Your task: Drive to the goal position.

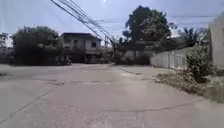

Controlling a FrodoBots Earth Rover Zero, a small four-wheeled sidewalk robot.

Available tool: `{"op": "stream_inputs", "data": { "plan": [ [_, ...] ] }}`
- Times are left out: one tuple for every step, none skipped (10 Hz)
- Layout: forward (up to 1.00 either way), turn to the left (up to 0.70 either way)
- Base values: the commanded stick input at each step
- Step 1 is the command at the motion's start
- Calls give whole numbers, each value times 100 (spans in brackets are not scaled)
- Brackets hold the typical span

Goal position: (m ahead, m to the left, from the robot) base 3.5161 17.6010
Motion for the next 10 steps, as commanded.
{"op": "stream_inputs", "data": {
  "plan": [
    [100,0],
    [100,0],
    [100,0],
    [100,0],
    [100,0],
    [100,0],
    [100,6],
    [100,40],
    [100,40],
    [100,40]
  ]
}}
